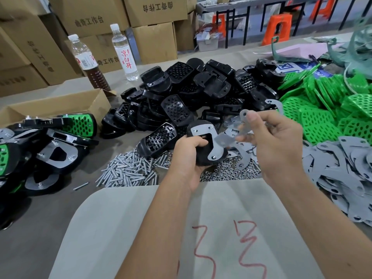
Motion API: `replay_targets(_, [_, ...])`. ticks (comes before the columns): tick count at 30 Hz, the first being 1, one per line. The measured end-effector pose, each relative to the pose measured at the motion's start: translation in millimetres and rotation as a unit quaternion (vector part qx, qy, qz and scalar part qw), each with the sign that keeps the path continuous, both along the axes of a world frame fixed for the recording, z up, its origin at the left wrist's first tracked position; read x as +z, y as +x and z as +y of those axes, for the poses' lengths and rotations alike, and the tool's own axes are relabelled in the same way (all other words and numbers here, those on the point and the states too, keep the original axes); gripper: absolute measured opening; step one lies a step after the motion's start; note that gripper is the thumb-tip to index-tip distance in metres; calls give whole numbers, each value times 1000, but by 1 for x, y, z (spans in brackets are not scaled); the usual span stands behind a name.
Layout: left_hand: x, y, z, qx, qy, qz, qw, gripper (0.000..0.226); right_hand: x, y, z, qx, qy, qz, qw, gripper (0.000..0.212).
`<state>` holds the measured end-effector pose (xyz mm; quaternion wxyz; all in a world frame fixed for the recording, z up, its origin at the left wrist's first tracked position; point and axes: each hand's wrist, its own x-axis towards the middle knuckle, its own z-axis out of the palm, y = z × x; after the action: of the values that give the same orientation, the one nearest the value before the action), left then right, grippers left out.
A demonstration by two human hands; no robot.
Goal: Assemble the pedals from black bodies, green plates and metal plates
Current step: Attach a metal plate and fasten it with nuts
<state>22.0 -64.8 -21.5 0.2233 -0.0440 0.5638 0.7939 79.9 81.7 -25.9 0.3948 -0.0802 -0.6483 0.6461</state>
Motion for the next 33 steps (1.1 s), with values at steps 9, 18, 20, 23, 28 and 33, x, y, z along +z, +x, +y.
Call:
replay_targets(9, [0, 2, 2, -31, 10, -4, 999, 60, 0, 1, -6, 68, -89, -23, 994, 26])
replay_targets(18, [4, 4, -1, -65, 63, -20, 996, 52, 7, 7, -19, 74, -59, 9, 995, 25])
replay_targets(20, [6, 5, -1, -54, 62, -14, 997, 59, 5, 7, -20, 96, -77, -21, 992, 29])
replay_targets(23, [8, 7, 0, -41, 98, -4, 994, 69, 2, 7, -22, 110, -85, -59, 988, 27])
replay_targets(28, [8, 12, 6, -21, 133, 33, 990, 58, 1, 4, -25, 115, -105, -75, 985, 16])
replay_targets(33, [2, 11, 10, 2, 135, 32, 990, 34, -1, 3, -27, 116, -112, -81, 984, 15])
